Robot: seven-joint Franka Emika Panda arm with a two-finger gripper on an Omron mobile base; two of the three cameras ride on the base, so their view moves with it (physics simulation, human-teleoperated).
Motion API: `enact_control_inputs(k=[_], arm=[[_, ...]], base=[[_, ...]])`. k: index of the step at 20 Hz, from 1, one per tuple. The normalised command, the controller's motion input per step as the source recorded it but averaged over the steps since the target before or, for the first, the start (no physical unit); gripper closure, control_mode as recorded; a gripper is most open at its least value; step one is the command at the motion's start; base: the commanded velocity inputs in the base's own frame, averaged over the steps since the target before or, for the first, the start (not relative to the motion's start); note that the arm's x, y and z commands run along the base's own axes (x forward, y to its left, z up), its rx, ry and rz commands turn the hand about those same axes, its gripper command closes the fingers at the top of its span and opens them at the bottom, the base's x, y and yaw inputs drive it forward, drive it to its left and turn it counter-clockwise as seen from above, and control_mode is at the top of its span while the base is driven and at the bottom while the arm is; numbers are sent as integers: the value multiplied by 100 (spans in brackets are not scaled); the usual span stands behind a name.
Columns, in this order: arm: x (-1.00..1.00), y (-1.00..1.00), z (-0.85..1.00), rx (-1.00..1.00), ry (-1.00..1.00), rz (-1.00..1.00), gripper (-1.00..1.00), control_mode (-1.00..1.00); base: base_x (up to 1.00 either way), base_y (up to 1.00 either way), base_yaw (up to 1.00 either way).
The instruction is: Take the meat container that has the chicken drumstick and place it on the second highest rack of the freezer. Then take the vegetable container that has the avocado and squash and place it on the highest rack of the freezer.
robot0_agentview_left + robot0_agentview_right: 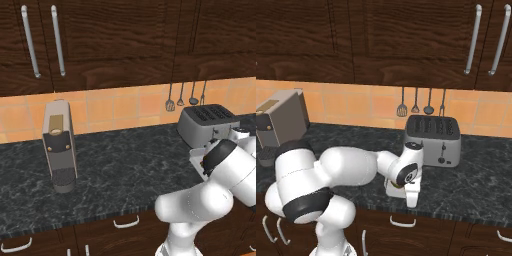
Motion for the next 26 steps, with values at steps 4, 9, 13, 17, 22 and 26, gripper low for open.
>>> enact_control_inputs(k=[4, 9, 13, 17, 22, 26], arm=[[0, 0, -50, 1, 0, 0, -100, -100], [0, 2, -28, 1, -1, -1, -100, -100], [0, 0, 0, 0, 0, 0, -100, -100], [1, 0, 0, 0, 0, 0, 100, -100], [0, 0, 0, 0, 0, 0, 100, -100], [0, 2, 0, 0, 0, -1, 100, -100]], base=[[0, 0, 0], [0, 0, 0], [0, 0, 0], [0, 0, 0], [0, 0, 0], [0, 0, 0]])
